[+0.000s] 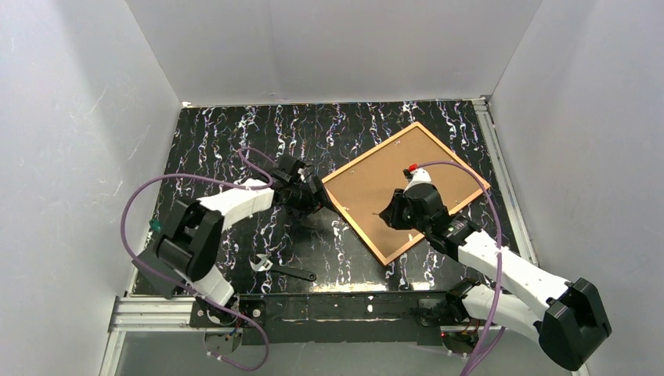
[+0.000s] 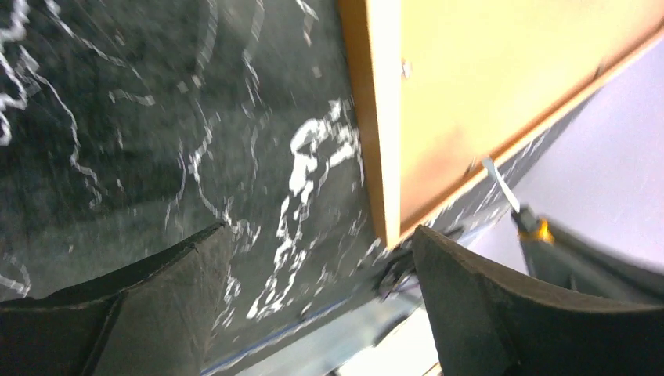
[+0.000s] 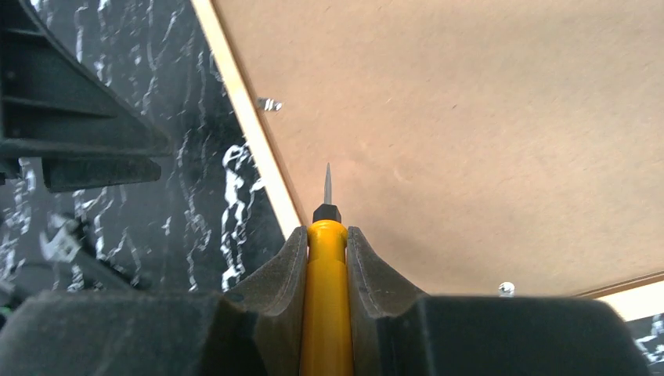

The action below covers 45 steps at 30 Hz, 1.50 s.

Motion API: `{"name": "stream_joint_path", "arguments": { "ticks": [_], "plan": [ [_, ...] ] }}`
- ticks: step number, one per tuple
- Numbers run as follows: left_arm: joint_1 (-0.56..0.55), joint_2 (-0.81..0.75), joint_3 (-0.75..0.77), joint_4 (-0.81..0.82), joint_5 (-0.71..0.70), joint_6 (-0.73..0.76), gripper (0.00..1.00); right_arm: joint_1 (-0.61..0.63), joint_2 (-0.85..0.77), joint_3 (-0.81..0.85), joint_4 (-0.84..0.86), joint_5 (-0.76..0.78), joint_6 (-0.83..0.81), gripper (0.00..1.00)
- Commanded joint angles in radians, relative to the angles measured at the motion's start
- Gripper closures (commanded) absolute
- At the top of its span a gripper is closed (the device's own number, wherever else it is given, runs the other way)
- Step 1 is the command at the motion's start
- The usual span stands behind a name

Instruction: Take the photo out of the frame

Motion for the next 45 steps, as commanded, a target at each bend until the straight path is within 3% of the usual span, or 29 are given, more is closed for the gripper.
{"name": "stream_joint_path", "arguments": {
  "ticks": [1, 6, 12, 16, 18, 24, 27, 35, 45],
  "plan": [
    [-0.001, 0.06, 0.018, 0.065, -0.163, -0.284, 0.13, 0.001, 0.041, 0.056, 0.089, 0.14, -0.096, 0.99],
    [-0.006, 0.144, 0.084, 0.033, -0.269, -0.326, 0.13, 0.003, 0.071, 0.027, 0.189, 0.076, -0.131, 0.99],
    [-0.011, 0.264, 0.116, 0.069, -0.346, -0.371, 0.2, 0.003, 0.065, -0.011, 0.259, 0.031, -0.161, 0.99],
    [-0.023, 0.333, 0.149, 0.094, -0.382, -0.319, 0.28, 0.003, 0.055, -0.029, 0.286, -0.005, -0.179, 0.99],
    [-0.023, 0.363, 0.162, 0.1, -0.369, -0.279, 0.39, 0.004, 0.061, -0.03, 0.286, -0.02, -0.186, 0.99],
    [0.003, 0.407, 0.238, -0.051, -0.33, -0.059, 0.89, 0.032, 0.094, -0.027, 0.315, -0.037, -0.205, 0.99],
    [0.045, 0.433, 0.281, -0.091, -0.249, 0.09, 1.0, 0.063, 0.133, -0.013, 0.343, -0.006, -0.205, 0.99],
    [0.133, 0.494, 0.421, -0.209, -0.07, 0.386, 1.0, 0.161, 0.313, 0.106, 0.362, 0.121, -0.191, 0.99],
    [0.17, 0.543, 0.458, -0.189, 0.027, 0.371, 1.0, 0.204, 0.482, 0.245, 0.406, 0.148, -0.207, 0.99]
  ]
}}
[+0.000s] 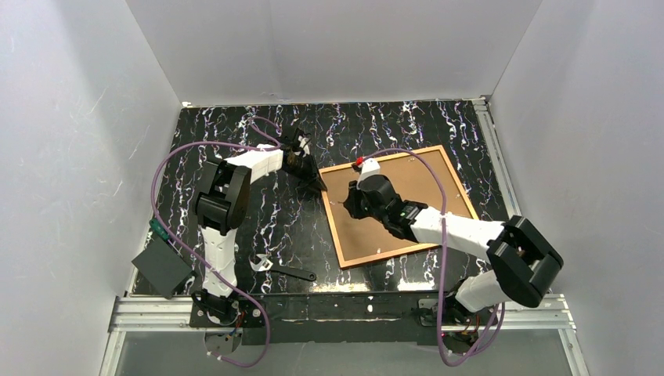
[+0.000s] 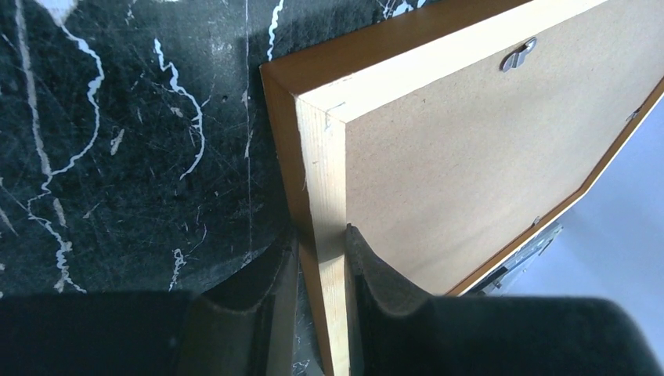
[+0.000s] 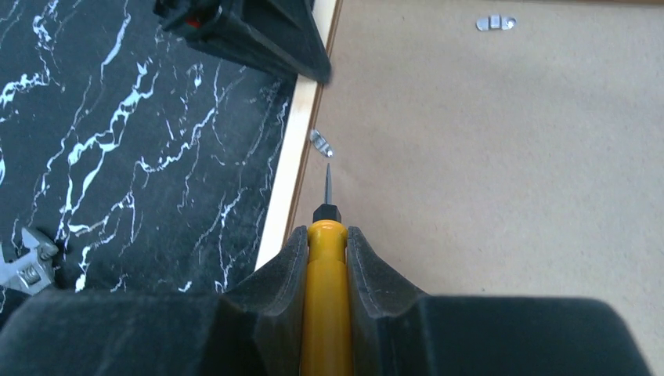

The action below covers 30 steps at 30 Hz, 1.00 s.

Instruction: Take the photo out of the frame

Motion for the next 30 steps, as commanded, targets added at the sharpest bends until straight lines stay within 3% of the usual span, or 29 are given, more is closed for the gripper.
{"name": "stream_joint_path", "arguments": {
  "ticks": [1, 30],
  "plan": [
    [0.008, 0.052, -0.013, -0.12, 0.001, 0.051, 1.0, 0.023, 0.055, 0.084, 0.081, 0.036, -0.026, 0.99],
    [0.014, 0.052, -0.034, -0.112, 0.039, 0.013, 1.0, 0.157, 0.236, 0.215, 0.005, 0.21, -0.136, 0.99]
  ]
}}
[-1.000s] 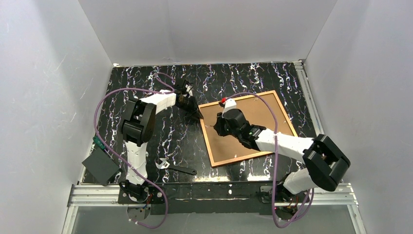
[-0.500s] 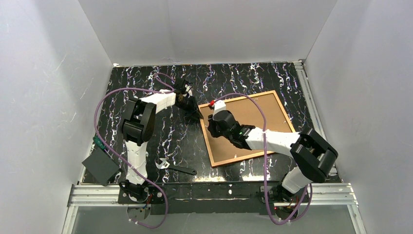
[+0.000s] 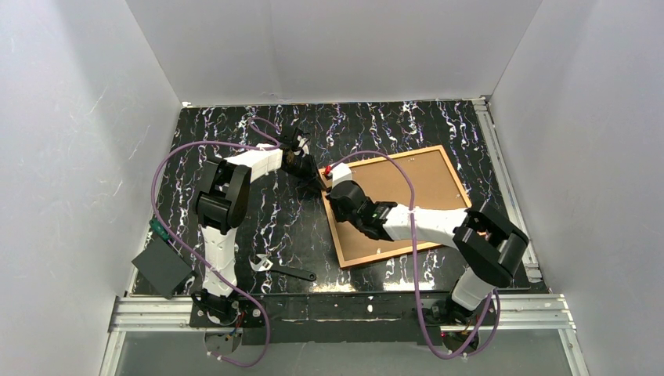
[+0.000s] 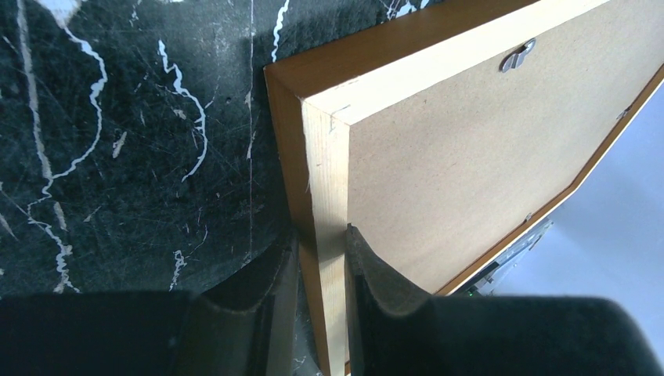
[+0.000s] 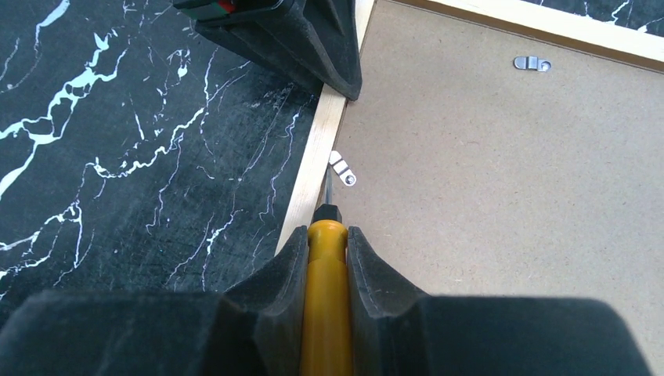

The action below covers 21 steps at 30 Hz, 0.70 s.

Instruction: Take the photo out of the frame

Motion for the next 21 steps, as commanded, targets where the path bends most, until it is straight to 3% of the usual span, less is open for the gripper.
{"name": "stream_joint_path", "arguments": {
  "ticks": [1, 21],
  "plan": [
    [0.009, 0.04, -0.041, -0.109, 0.003, 0.02, 1.0, 0.031, 0.011, 0.053, 0.001, 0.036, -0.014, 0.99],
    [0.009, 0.032, -0.083, -0.076, 0.048, -0.022, 1.0, 0.126, 0.204, 0.179, 0.011, 0.313, -0.226, 0.99]
  ]
}}
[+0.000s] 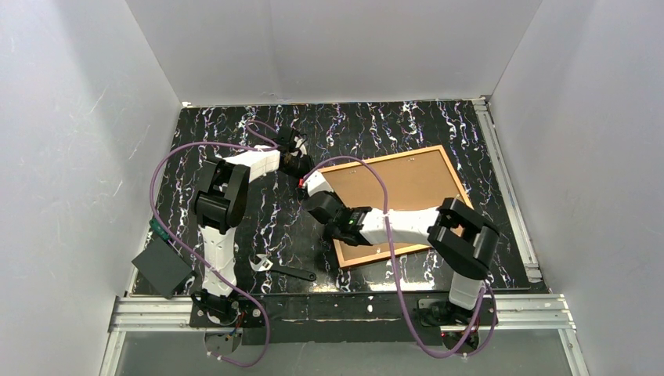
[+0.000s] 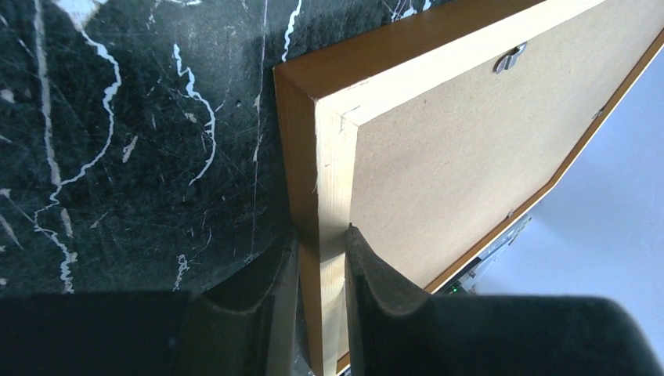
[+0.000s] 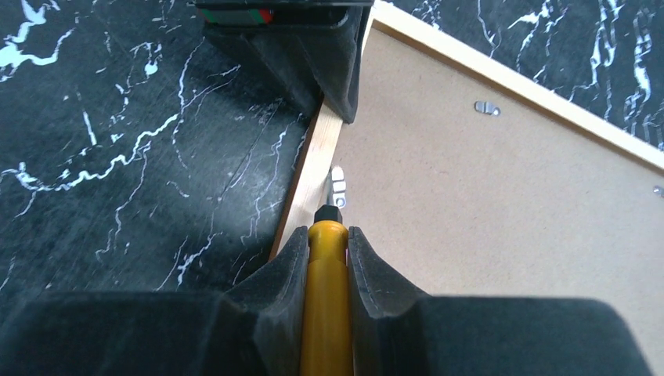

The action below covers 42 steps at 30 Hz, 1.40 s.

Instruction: Take the photo out of the frame

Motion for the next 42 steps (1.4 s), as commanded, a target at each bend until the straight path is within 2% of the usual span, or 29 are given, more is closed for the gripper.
{"name": "stream_joint_path", "arguments": {
  "ticks": [1, 8, 12, 16, 20, 22, 26, 28, 32, 36, 42],
  "plan": [
    [-0.008, 0.034, -0.051, -0.124, 0.009, 0.008, 1.0, 0.012, 0.076, 0.049, 0.09, 0.068, -0.073, 0.99],
    [-0.008, 0.035, -0.063, -0.116, 0.016, -0.003, 1.0, 0.012, 0.088, 0.023, 0.194, 0.083, -0.124, 0.99],
    [-0.008, 0.038, -0.04, -0.141, 0.014, 0.007, 1.0, 0.002, -0.003, -0.003, 0.204, 0.032, -0.086, 0.99],
    [-0.007, 0.051, 0.037, -0.229, -0.004, 0.034, 1.0, -0.025, -0.116, 0.038, 0.114, 0.033, -0.058, 0.99],
    [-0.006, 0.073, 0.166, -0.352, -0.01, 0.065, 0.72, -0.108, -0.298, 0.047, -0.042, -0.029, 0.043, 0.99],
    [-0.006, 0.062, 0.208, -0.395, -0.018, 0.076, 0.54, -0.156, -0.387, 0.014, -0.105, -0.073, 0.083, 0.99],
    [-0.005, -0.024, 0.179, -0.411, -0.022, 0.074, 0.22, -0.238, -0.574, -0.123, -0.191, -0.154, 0.143, 0.99],
    [-0.01, -0.079, 0.125, -0.403, -0.003, 0.052, 0.15, -0.269, -0.658, -0.197, -0.239, -0.17, 0.172, 0.99],
    [-0.075, -0.224, -0.038, -0.349, -0.009, 0.029, 0.12, -0.303, -0.806, -0.308, -0.354, -0.182, 0.252, 0.99],
    [-0.176, -0.36, -0.228, -0.217, -0.039, -0.022, 0.16, -0.306, -0.938, -0.374, -0.432, -0.215, 0.339, 0.99],
    [-0.313, -0.413, -0.382, -0.082, -0.181, -0.081, 0.22, -0.306, -1.046, -0.383, -0.547, -0.248, 0.412, 0.99]
  ]
}}
